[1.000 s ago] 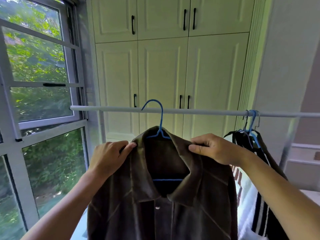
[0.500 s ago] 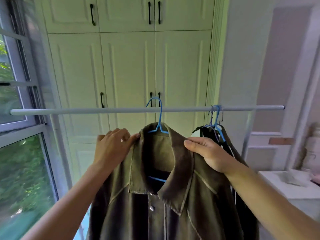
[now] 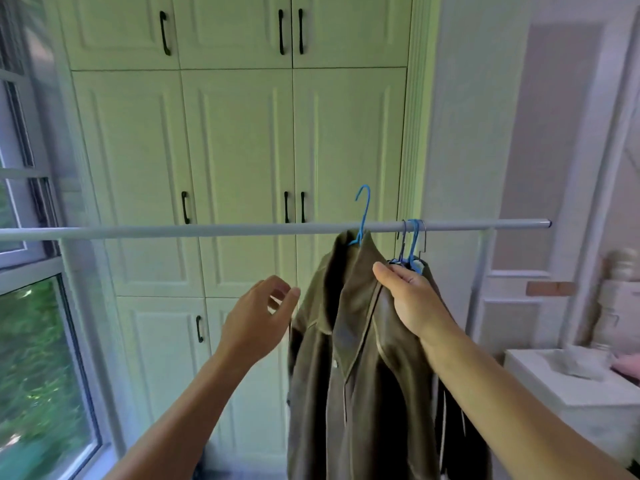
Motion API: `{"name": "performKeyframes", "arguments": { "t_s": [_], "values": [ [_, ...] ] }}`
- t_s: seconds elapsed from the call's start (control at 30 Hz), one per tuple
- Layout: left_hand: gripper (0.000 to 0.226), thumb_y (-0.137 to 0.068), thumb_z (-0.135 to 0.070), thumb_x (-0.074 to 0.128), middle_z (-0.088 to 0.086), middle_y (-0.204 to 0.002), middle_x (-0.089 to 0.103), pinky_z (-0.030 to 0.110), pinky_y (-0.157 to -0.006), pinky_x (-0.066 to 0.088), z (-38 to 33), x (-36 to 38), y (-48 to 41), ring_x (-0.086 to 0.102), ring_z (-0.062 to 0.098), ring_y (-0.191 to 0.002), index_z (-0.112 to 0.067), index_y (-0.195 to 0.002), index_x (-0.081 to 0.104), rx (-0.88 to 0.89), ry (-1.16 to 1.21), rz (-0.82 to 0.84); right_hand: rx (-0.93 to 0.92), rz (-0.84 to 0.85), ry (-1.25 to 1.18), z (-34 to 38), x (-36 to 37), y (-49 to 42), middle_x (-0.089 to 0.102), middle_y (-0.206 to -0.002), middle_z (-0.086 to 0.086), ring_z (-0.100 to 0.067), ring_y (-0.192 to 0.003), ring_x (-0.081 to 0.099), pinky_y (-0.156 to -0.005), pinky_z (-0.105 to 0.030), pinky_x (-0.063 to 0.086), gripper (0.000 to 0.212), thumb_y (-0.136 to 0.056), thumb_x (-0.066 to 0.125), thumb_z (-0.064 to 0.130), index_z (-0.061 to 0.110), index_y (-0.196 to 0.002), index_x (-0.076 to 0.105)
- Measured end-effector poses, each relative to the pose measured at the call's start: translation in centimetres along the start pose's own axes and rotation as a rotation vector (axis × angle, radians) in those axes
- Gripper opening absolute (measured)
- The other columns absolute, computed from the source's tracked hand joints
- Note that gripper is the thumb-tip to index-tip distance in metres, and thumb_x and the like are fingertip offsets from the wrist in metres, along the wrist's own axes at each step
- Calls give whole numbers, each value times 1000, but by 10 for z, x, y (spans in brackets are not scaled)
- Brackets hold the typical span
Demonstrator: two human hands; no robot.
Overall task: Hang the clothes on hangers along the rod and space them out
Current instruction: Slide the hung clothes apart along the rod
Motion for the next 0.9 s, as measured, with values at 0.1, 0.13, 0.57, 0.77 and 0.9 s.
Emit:
{"name": "performKeyframes", "arguments": {
  "t_s": [0.1,0.13,0.57,0.77,0.9],
  "values": [
    [21,-98,-49,58,-14,-89,72,27,-68,47,-9,10,1,66,0,-83,-31,-90,65,-5,50,22,45,-58,-16,-16,0,-13,54,-79,-19,-26,-76,50,-76,-35,38,80,-88,70,58,-19,-98,52],
    [21,-99,-47,58,-13,-87,72,27,-67,48,-10,14,3,66,1,-82,-30,-89,66,-9,71,32,70,-75,-8,-22,1,-15,50,-76,-13,-24,-73,46,-72,-34,37,61,-96,65,46,-14,-87,52],
    [38,-89,-58,49,-3,-76,72,50,-76,59,-15,75,26,69,17,-74,-25,-84,66,-42,235,170,180,-164,153,-82,4,-29,38,-59,3,-12,-57,40,-52,-19,33,46,-103,57,28,17,-63,39],
    [29,-102,-22,57,2,-68,71,47,-69,56,-29,104,28,65,20,-63,-19,-75,66,-52,293,190,309,27,236,-84,-9,-19,45,-64,0,-16,-60,51,-61,-30,43,37,-104,48,40,11,-82,57],
    [31,-100,-36,56,8,-64,61,49,-62,51,-44,120,27,56,25,-57,-19,-75,59,-38,311,127,8,-124,445,-54,-46,-5,54,-68,6,-4,-51,49,-54,-16,40,21,-105,46,20,15,-92,61]
  ]
}}
Point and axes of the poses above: each hand's wrist, its own y-axis away from the middle knuckle, its own x-axis out of the palm, z = x × y, the point moved 7 cm from there along -y, towards the middle knuckle
